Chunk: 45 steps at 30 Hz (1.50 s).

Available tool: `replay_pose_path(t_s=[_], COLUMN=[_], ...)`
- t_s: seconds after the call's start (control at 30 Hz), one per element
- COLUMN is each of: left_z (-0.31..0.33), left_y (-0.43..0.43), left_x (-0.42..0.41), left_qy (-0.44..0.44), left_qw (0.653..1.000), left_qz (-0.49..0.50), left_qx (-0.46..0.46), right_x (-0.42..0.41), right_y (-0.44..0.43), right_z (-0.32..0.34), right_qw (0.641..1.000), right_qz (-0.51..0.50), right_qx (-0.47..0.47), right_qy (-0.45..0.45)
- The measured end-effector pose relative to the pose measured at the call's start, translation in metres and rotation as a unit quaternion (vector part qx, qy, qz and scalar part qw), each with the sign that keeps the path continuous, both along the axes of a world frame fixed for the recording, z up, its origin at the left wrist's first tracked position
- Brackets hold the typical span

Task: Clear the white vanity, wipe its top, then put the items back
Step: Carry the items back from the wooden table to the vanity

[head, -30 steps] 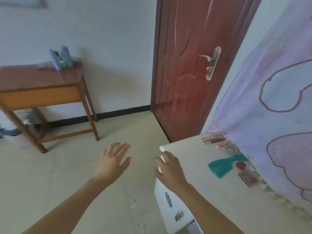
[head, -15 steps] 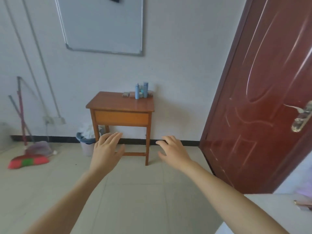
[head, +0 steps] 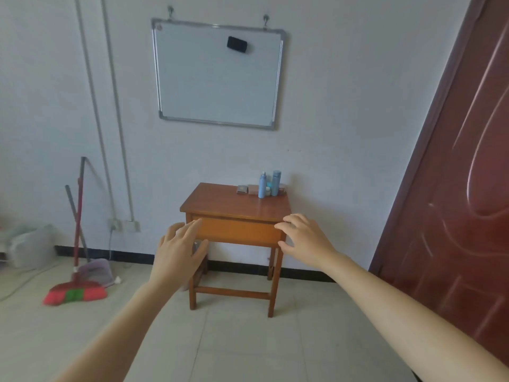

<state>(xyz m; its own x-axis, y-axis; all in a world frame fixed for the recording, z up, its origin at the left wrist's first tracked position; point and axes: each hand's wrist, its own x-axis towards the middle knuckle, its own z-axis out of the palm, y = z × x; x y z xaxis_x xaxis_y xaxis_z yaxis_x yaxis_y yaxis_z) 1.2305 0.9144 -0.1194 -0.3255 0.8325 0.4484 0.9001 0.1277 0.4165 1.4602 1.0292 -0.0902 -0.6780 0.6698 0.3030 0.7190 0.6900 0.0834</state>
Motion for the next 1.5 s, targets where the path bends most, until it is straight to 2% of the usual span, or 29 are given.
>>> replay_pose_path(t_s=[0.23,0.4,0.53,0.67,0.87,1.03,1.27,1.4,1.5], left_z=[0.023,0.024,0.008,-0.022,-0.047,-0.051,-0.070,-0.089,-0.111], left_y=[0.090,0.167,0.220,0.258,0.316,0.387,0.487,0.531,0.557], left_x=[-0.025,-0.032,-0.039,-0.048,-0.085,-0.140,-0.216,-0.248,-0.257], left_qy=[0.017,0.024,0.002,-0.011,-0.045,-0.071,-0.092,-0.103,-0.096], left_qw=[0.999,0.999,0.999,0.998,0.995,0.995,0.994,0.992,0.988], left_qz=[0.016,0.028,0.041,0.055,0.071,0.071,0.044,0.037,0.015], left_qx=[0.042,0.032,0.032,-0.023,-0.049,-0.023,-0.036,-0.070,-0.118], right_x=[-0.020,-0.034,-0.048,-0.063,-0.098,-0.147,-0.224,-0.259,-0.268], right_y=[0.103,0.190,0.250,0.286,0.342,0.399,0.491,0.522,0.535], right_z=[0.013,0.004,-0.015,-0.050,-0.078,-0.078,-0.079,-0.107,-0.137], right_qw=[1.000,0.999,0.997,0.992,0.989,0.989,0.986,0.978,0.971], right_qz=[0.010,0.021,0.029,0.042,0.047,0.048,-0.003,-0.044,-0.066], right_qx=[0.002,-0.029,-0.069,-0.123,-0.141,-0.138,-0.158,-0.200,-0.223], right_qy=[0.017,0.022,0.033,0.000,-0.027,-0.036,-0.054,-0.038,-0.062])
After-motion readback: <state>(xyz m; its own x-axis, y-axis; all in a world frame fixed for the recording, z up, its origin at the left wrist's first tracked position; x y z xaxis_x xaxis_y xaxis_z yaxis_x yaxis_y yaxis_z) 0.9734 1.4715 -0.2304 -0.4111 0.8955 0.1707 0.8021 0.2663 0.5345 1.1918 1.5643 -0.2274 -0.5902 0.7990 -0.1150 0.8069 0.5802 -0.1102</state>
